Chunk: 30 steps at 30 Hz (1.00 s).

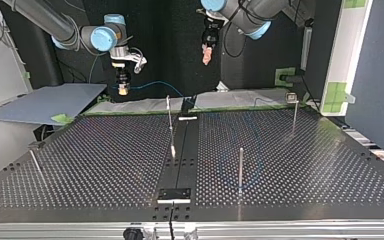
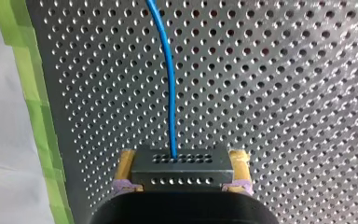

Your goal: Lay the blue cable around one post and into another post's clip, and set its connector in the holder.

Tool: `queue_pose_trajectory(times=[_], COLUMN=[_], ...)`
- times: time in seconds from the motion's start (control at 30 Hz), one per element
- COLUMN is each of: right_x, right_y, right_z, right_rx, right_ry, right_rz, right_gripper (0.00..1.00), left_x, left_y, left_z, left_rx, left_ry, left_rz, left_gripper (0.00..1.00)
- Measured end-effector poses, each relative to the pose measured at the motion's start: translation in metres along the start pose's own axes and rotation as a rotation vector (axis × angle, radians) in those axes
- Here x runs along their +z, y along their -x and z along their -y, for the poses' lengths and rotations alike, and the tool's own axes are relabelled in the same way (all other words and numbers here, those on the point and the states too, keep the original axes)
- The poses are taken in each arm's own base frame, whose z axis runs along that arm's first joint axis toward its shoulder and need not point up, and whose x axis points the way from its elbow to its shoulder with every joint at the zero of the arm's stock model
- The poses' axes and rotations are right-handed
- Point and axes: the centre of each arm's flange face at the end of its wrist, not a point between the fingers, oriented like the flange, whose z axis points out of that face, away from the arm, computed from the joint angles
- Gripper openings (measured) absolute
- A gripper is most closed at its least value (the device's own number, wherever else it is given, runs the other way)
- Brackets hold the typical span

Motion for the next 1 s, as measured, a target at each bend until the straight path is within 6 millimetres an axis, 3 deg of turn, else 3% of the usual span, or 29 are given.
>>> queue_pose_trajectory(times=[0.27,0.63,1.0], right_x=[-0.005,-0.011,-0.021], right_y=[-0.010,-0.011,-0.018], right_z=[0.019,0.040,0.064], right_rx=[-0.009,-0.015,-0.021], right_ry=[-0.058,-0.103,-0.156], right_rz=[-0.016,-0.026,-0.040], right_gripper=[0.13,0.13,0.13], left_x=[0.012,0.023,0.032], left_y=[-0.010,0.000,0.010], left_z=[0.007,0.025,0.027], left_rx=[-0.067,-0.190,-0.312], left_ry=[-0.071,-0.197,-0.204], left_rz=[0.005,0.060,0.149], left_gripper=[1.00,1.00,1.00])
